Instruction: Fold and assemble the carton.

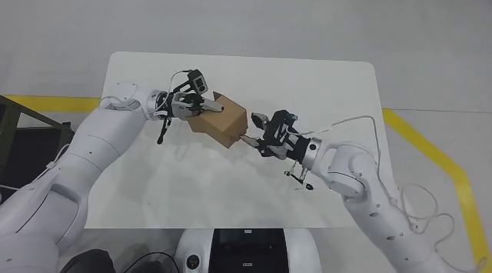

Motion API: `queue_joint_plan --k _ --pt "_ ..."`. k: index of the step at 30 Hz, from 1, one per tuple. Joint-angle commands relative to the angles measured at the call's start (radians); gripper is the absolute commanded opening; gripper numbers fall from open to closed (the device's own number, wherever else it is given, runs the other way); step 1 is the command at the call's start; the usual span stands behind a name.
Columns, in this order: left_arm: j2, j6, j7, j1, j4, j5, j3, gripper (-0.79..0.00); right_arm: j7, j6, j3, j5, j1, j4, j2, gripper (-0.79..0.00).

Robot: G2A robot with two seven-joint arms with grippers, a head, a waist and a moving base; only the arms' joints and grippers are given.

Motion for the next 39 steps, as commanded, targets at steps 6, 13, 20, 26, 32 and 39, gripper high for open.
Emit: queue_joint_plan --k 6,13,20,26,32,39 --pt "0.001 0.017 0.0 0.012 -0.018 0.004 -0.001 -0.785 -0.044 0.025 0.009 -0.091 -0.012 -0.027 0.003 -0.274" --pt "0.002 0.04 0.0 0.019 -0.034 0.006 0.006 -0.785 -0.068 0.027 0.022 -0.146 -0.021 -0.037 0.006 -0.212" --pt "0.001 0.056 0.0 0.022 -0.047 0.009 0.017 -0.785 -0.077 0.023 0.019 -0.167 -0.013 -0.032 0.006 -0.169" --pt "-0.002 0.062 0.0 0.022 -0.054 0.004 0.028 -0.785 -0.079 0.026 0.01 -0.176 -0.001 -0.024 0.003 -0.157" --pt "-0.003 0.067 0.0 0.021 -0.056 -0.006 0.035 -0.785 -0.081 0.031 0.006 -0.181 0.007 -0.021 0.001 -0.139" --pt "-0.003 0.071 0.0 0.022 -0.061 -0.022 0.043 -0.785 -0.081 0.032 -0.004 -0.182 0.015 -0.016 -0.003 -0.132"
